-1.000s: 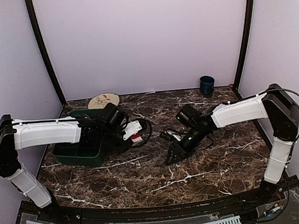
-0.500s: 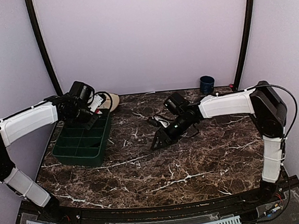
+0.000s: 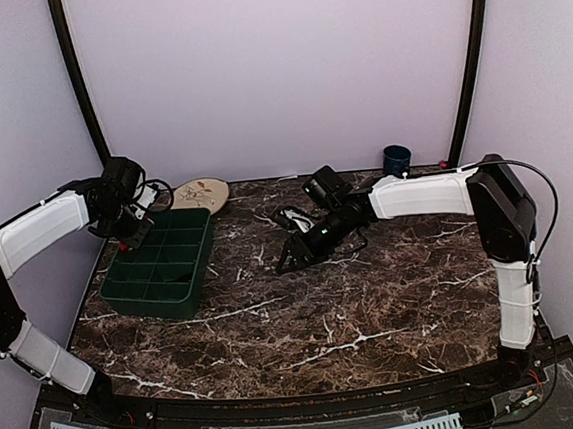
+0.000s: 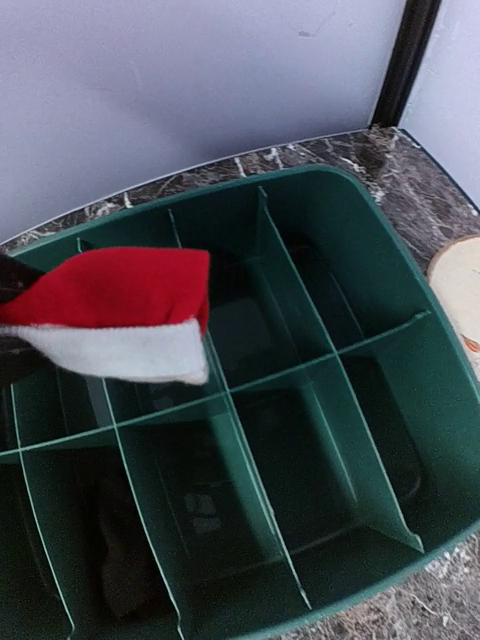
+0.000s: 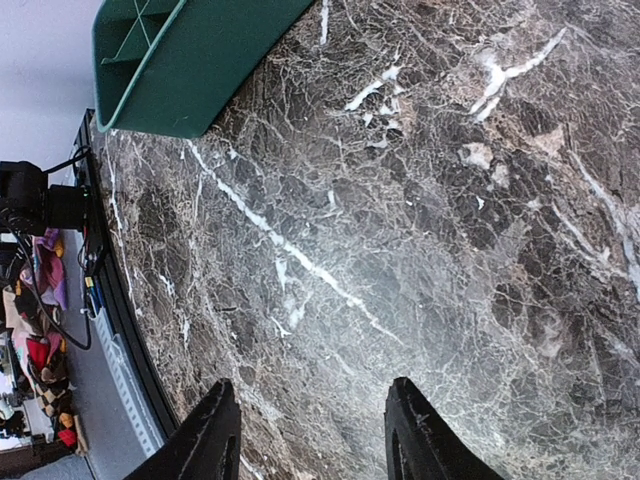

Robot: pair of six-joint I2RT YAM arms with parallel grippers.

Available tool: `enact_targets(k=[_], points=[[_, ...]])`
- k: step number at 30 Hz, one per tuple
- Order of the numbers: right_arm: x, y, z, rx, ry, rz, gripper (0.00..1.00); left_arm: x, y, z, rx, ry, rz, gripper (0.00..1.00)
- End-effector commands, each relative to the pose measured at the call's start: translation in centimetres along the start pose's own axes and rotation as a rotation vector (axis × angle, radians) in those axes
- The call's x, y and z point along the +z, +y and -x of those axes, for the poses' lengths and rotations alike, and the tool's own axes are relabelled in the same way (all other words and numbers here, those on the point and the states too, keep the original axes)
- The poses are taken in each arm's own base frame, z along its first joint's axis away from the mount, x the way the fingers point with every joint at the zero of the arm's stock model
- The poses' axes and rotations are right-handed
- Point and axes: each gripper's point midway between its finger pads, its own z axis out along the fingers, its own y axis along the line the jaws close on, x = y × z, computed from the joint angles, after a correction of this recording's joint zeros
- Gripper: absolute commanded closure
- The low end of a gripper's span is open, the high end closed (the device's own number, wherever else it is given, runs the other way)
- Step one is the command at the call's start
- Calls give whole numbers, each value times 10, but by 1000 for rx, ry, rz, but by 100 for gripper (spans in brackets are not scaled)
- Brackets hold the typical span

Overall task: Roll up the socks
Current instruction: Place the sock at the center of the board.

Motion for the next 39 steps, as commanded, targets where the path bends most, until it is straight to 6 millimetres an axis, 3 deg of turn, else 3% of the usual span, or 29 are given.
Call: enact_targets(k=[1, 6, 17, 39], points=[[0, 1, 7, -33, -22, -3, 52, 11, 3, -34, -8, 137, -34, 100], [-1, 2, 5, -39, -20, -4, 52, 18, 6, -43, -37, 167, -72, 100], [0, 1, 1, -50, 0, -8, 52, 24, -25, -70, 24, 243, -211, 100], [-2, 0, -6, -72, 17, -16, 52, 55, -25, -88, 65, 387, -188, 100]])
